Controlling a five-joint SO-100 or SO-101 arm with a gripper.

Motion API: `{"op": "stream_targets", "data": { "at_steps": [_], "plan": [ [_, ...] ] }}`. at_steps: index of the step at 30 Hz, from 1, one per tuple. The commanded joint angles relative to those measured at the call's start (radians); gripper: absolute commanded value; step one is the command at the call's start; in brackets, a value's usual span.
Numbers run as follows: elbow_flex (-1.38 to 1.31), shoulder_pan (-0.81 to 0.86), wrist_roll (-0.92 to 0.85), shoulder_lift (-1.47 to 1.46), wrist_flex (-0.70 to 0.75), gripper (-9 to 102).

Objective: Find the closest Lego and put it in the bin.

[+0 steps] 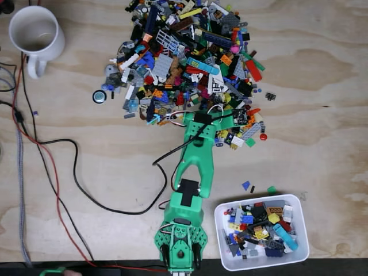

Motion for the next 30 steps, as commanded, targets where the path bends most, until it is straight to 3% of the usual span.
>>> {"op": "stream_targets", "data": {
  "at_steps": [1, 11, 30],
  "plan": [
    [-0.052, -0.017, -0.009, 0.054, 0.04, 10],
    [-0.322, -0.011, -0.044, 0.06, 0.273, 10],
    [-0.376, 0.244, -0.141, 0.319, 0.54, 10]
  ]
}}
